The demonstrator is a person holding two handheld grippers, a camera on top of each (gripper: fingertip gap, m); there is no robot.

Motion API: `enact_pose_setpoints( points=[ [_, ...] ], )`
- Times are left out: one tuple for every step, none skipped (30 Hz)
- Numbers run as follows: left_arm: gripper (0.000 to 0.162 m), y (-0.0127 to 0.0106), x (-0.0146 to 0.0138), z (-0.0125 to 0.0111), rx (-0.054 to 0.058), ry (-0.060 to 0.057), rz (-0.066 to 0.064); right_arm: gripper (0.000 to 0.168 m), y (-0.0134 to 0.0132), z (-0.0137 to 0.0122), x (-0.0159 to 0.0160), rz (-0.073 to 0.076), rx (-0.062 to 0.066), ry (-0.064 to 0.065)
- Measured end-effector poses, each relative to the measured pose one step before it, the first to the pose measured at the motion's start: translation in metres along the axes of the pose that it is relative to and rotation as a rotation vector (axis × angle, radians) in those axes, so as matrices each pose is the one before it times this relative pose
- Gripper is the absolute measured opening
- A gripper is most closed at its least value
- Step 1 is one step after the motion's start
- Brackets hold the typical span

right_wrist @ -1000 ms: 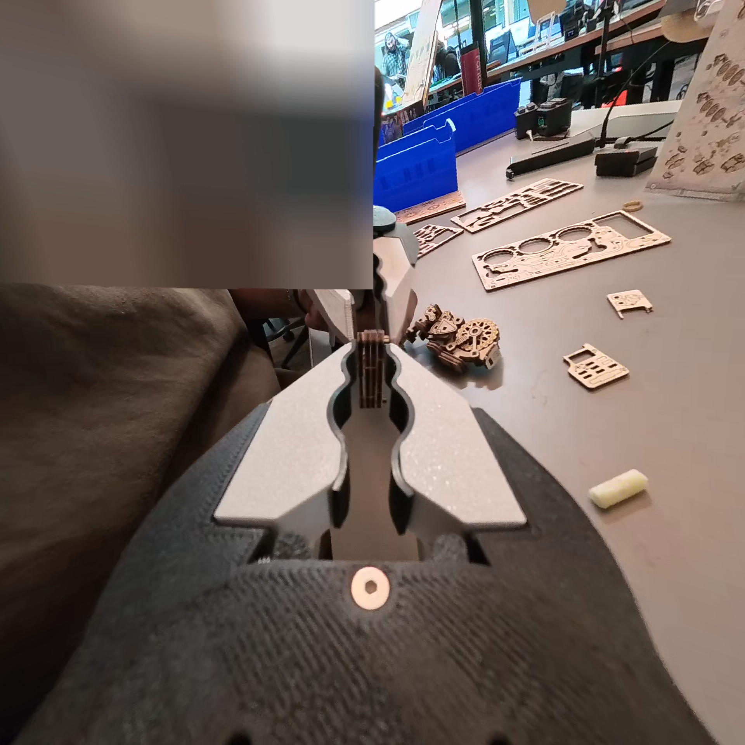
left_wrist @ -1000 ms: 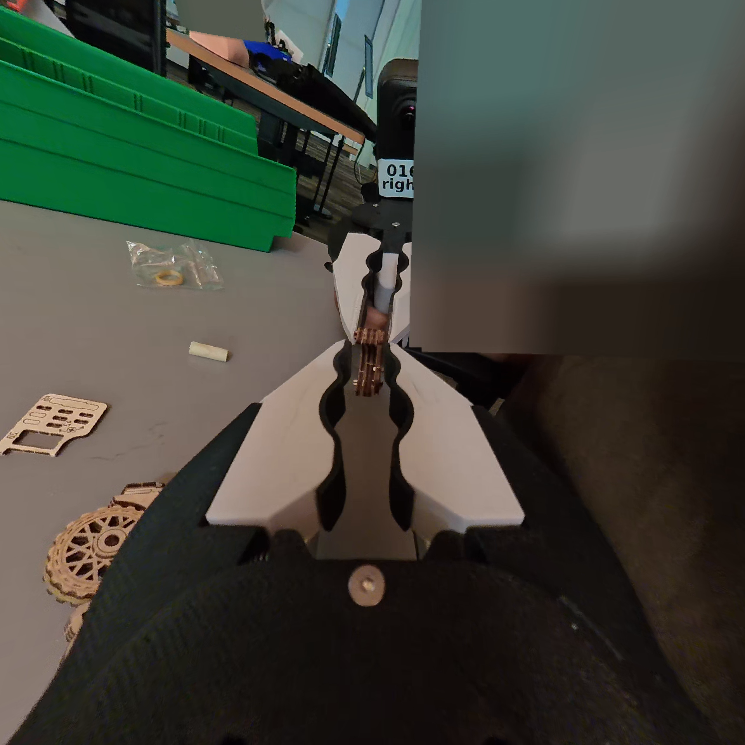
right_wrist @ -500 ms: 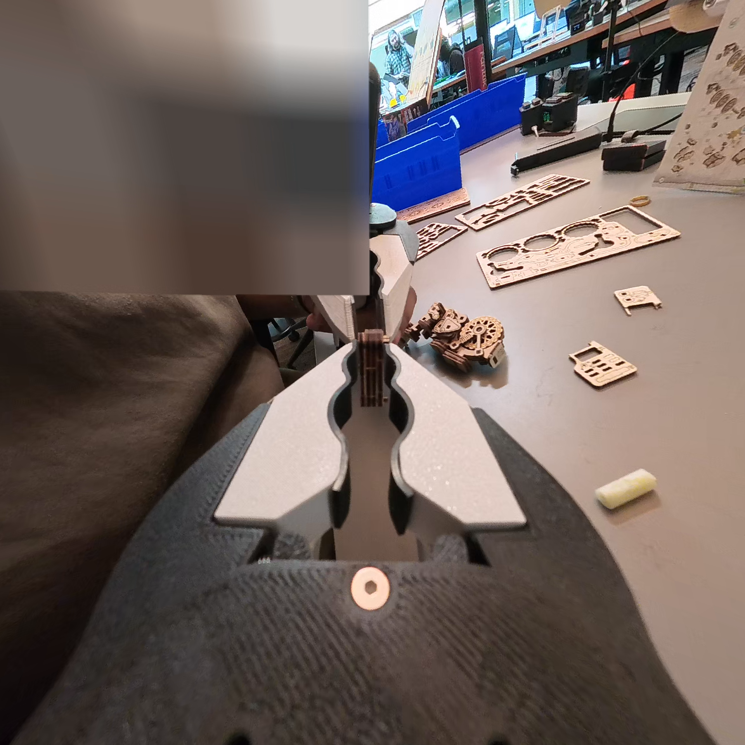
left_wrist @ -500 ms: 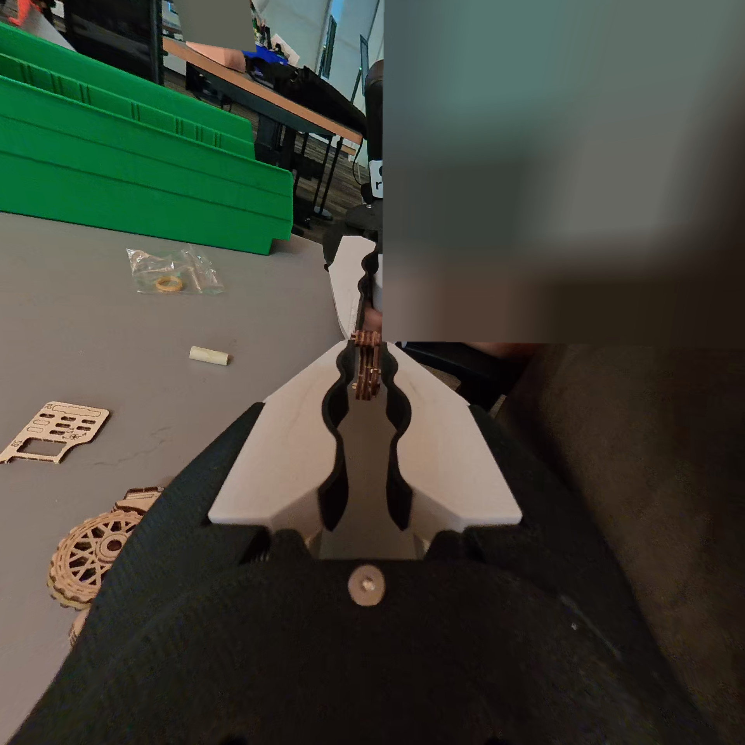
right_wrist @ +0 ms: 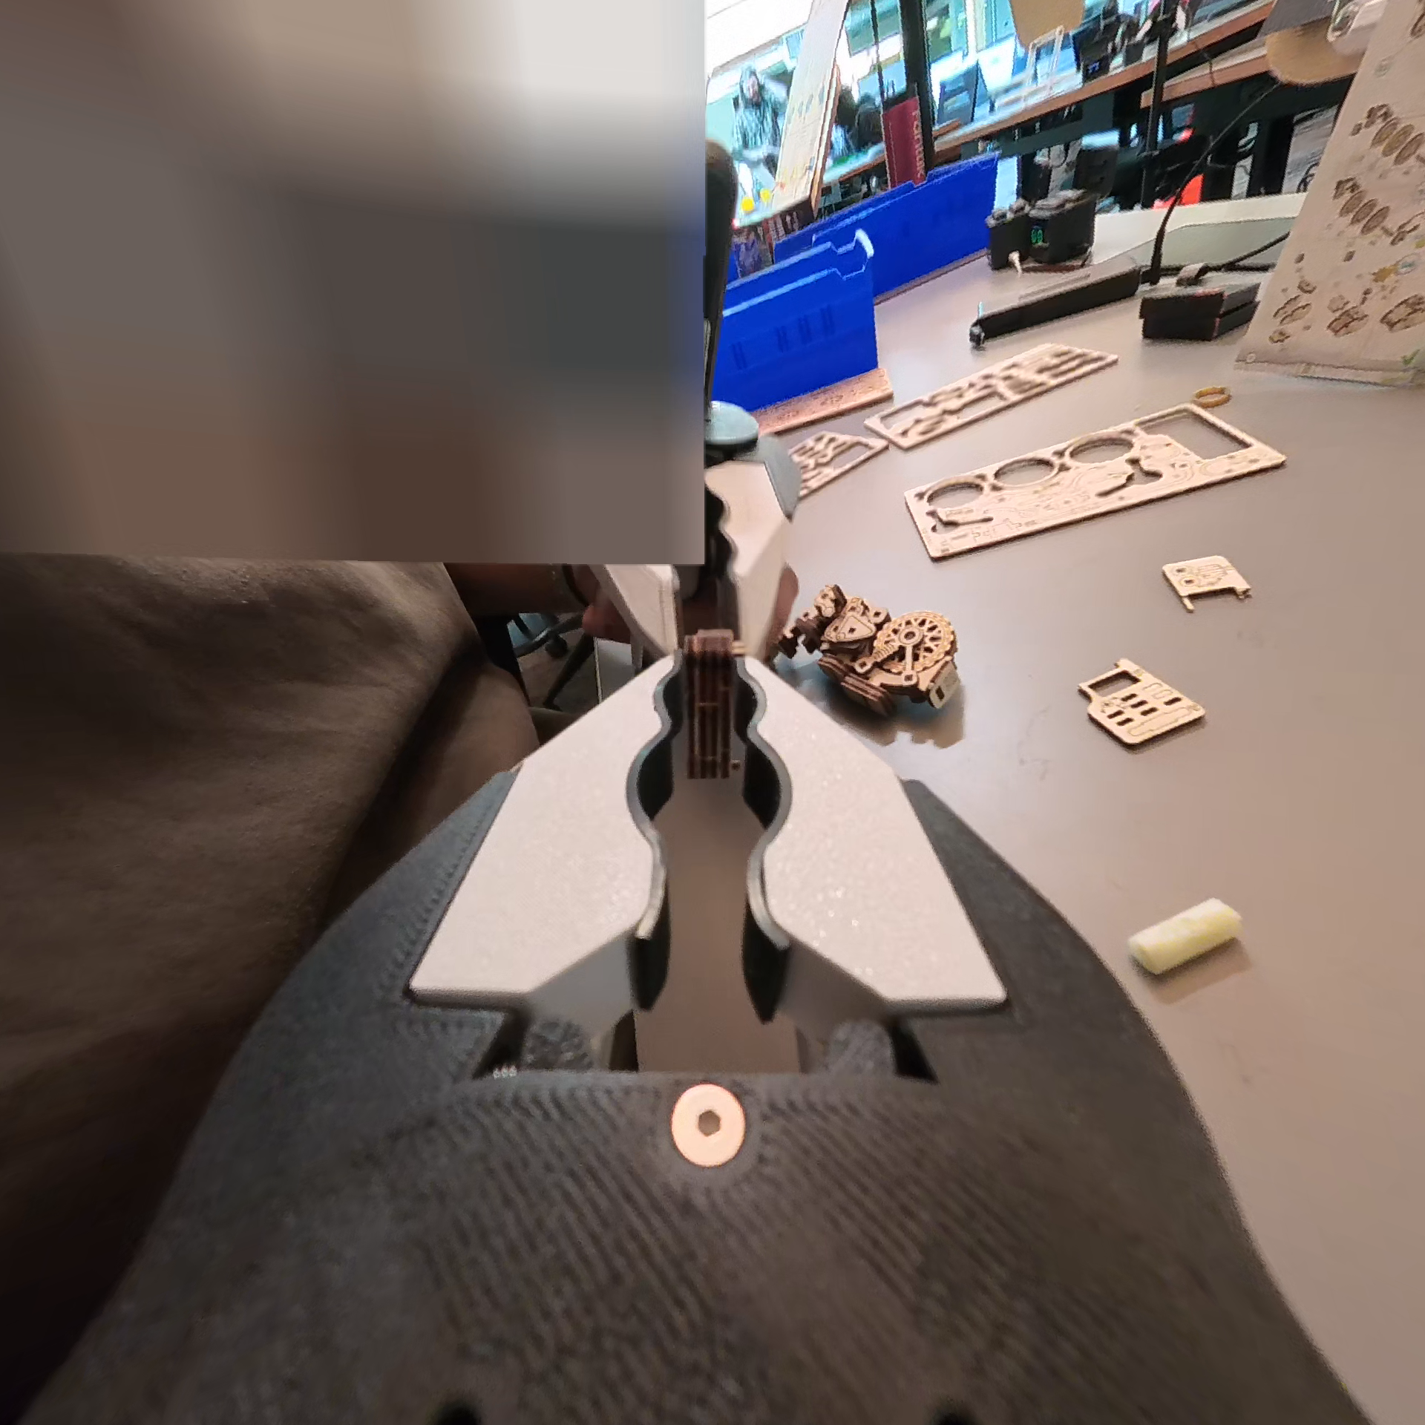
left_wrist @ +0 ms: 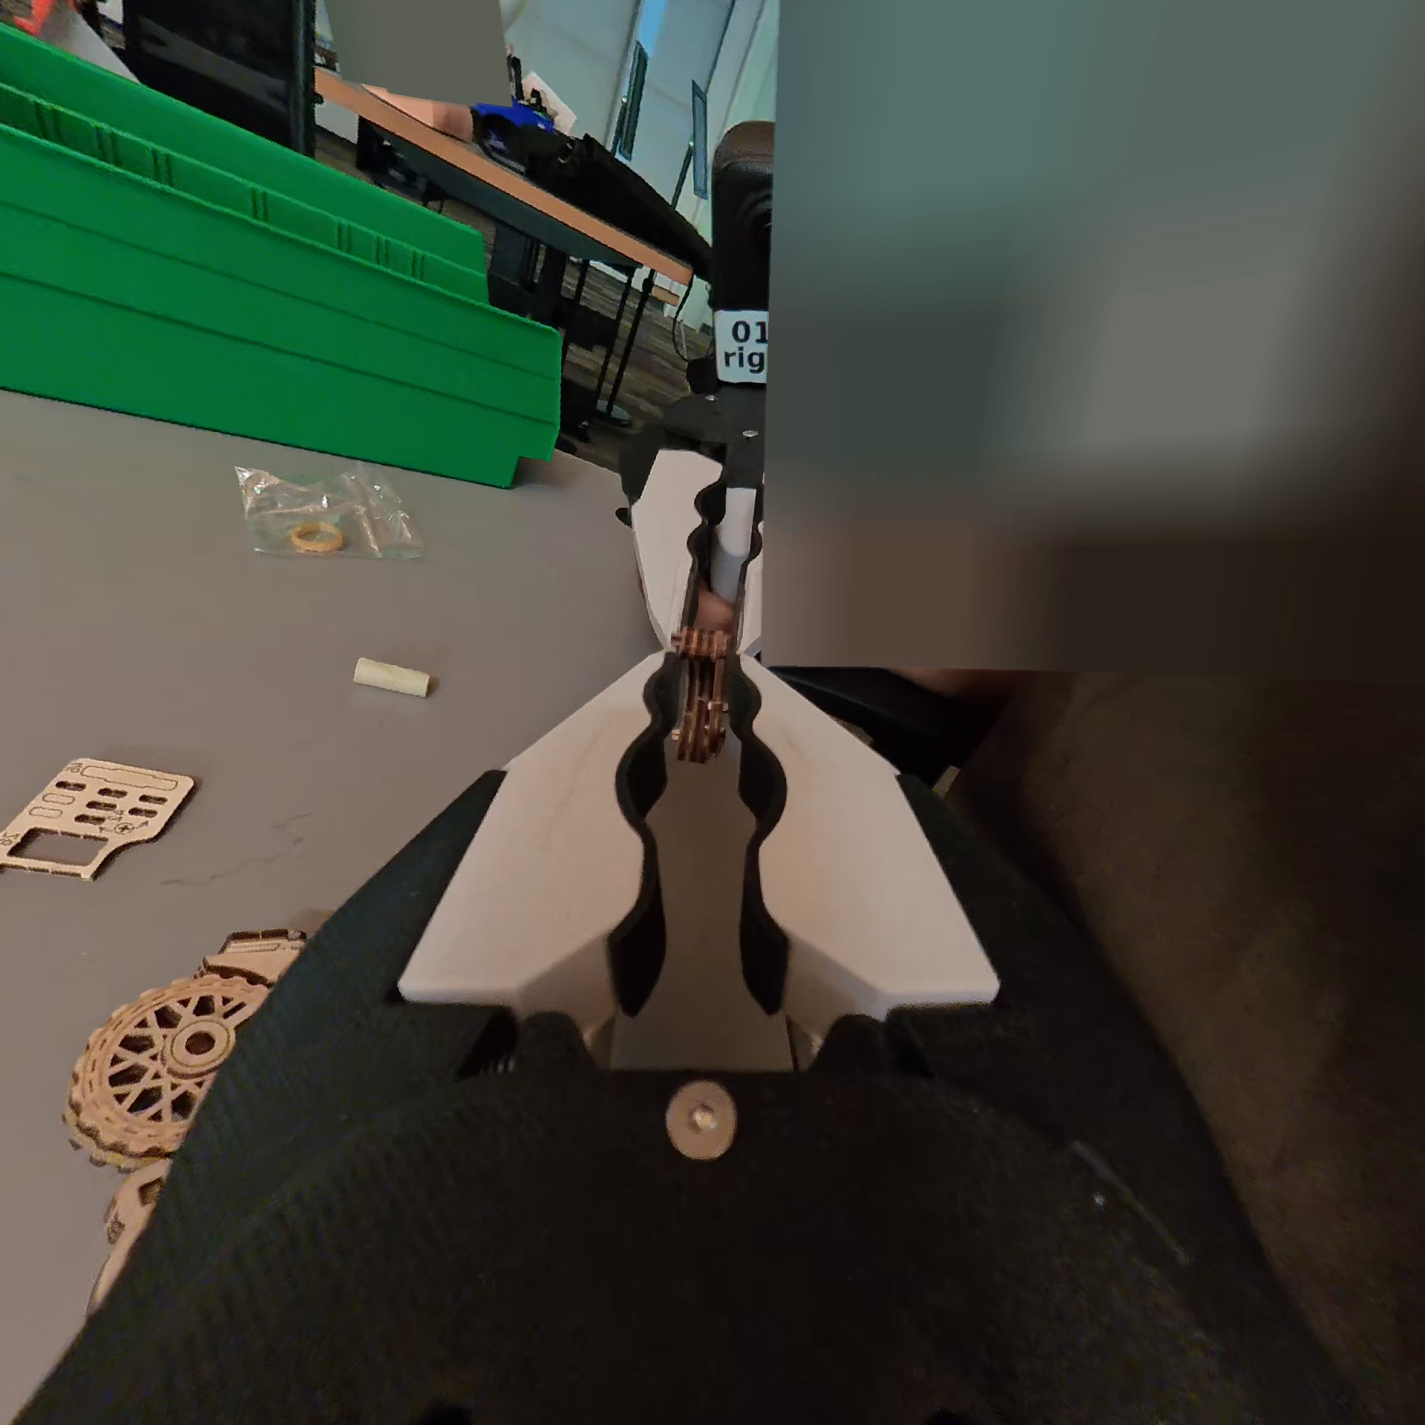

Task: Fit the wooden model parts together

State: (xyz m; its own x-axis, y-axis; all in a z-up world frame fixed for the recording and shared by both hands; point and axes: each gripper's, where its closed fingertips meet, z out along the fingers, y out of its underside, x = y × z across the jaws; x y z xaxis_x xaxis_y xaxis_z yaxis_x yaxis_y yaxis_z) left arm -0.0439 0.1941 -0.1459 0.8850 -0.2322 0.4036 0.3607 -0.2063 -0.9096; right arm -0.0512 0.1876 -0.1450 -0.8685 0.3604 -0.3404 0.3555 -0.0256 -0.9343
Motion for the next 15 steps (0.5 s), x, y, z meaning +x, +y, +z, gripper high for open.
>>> enact_pose_setpoints(
  points=[
    [0.012,0.00207,-0.00092,0.00026,-0.0078,-0.0029,-0.0007,0.010,-0.00269,-0.00109,-0.00018,0.0037,0.0162,-0.0020],
    [0.017,0.00303,-0.00072,0.00056,-0.0147,0.0011,0.0007,0.010,-0.00321,-0.00160,-0.00005,0.0073,0.0193,-0.0037],
    [0.020,0.00309,-0.00026,0.00073,-0.0160,0.0042,-0.0019,0.010,-0.00277,-0.00174,0.00031,0.0089,0.0171,-0.0025],
    [0.021,0.00230,0.00002,0.00081,-0.0113,0.0052,-0.0053,0.010,-0.00220,-0.00156,0.00085,0.0084,0.0143,0.0000],
    [0.021,0.00113,-0.00033,0.00077,-0.0040,0.0017,-0.0071,0.010,-0.00166,-0.00147,0.00075,0.0078,0.0119,-0.0002],
    [0.021,0.00029,0.00006,0.00056,0.0022,0.0026,-0.0063,0.010,-0.00134,-0.00092,0.00033,0.0080,0.0094,-0.0025],
    [0.020,-0.00036,0.00041,0.00030,0.0058,0.0036,-0.0057,0.010,-0.00087,-0.00038,0.00004,0.0073,0.0066,-0.0029],
    [0.018,-0.00095,0.00052,0.00012,0.0083,0.0040,-0.0050,0.010,0.00001,0.00006,0.00005,0.0045,0.0013,-0.0014],
    [0.017,-0.00130,0.00055,-0.00018,0.0092,0.0038,-0.0041,0.010,0.00094,0.00044,0.00023,0.0008,-0.0052,0.0005],
    [0.015,-0.00118,0.00060,-0.00036,0.0070,0.0041,-0.0029,0.010,0.00153,0.00075,0.00026,-0.0018,-0.0089,0.0026],
    [0.014,-0.00079,0.00045,-0.00028,0.0044,0.0028,-0.0015,0.010,0.00161,0.00079,0.00031,-0.0028,-0.0092,0.0033],
    [0.012,-0.00043,0.00023,-0.00028,0.0025,0.0017,-0.0004,0.010,0.00151,0.00090,0.00012,-0.0020,-0.0082,0.0015],
    [0.011,-0.00028,0.00042,-0.00016,0.0018,0.0023,0.0002,0.010,0.00106,0.00078,-0.00006,-0.0008,-0.0059,0.0004],
    [0.009,-0.00005,0.00029,0.00002,0.0004,0.0020,0.0000,0.010,0.00058,0.00053,0.00002,-0.0002,-0.0029,0.0001],
    [0.007,0.00019,0.00024,0.00001,-0.0008,0.0007,0.0004,0.010,0.00023,0.00022,0.00009,0.0010,-0.0007,-0.0002]
  ],
)
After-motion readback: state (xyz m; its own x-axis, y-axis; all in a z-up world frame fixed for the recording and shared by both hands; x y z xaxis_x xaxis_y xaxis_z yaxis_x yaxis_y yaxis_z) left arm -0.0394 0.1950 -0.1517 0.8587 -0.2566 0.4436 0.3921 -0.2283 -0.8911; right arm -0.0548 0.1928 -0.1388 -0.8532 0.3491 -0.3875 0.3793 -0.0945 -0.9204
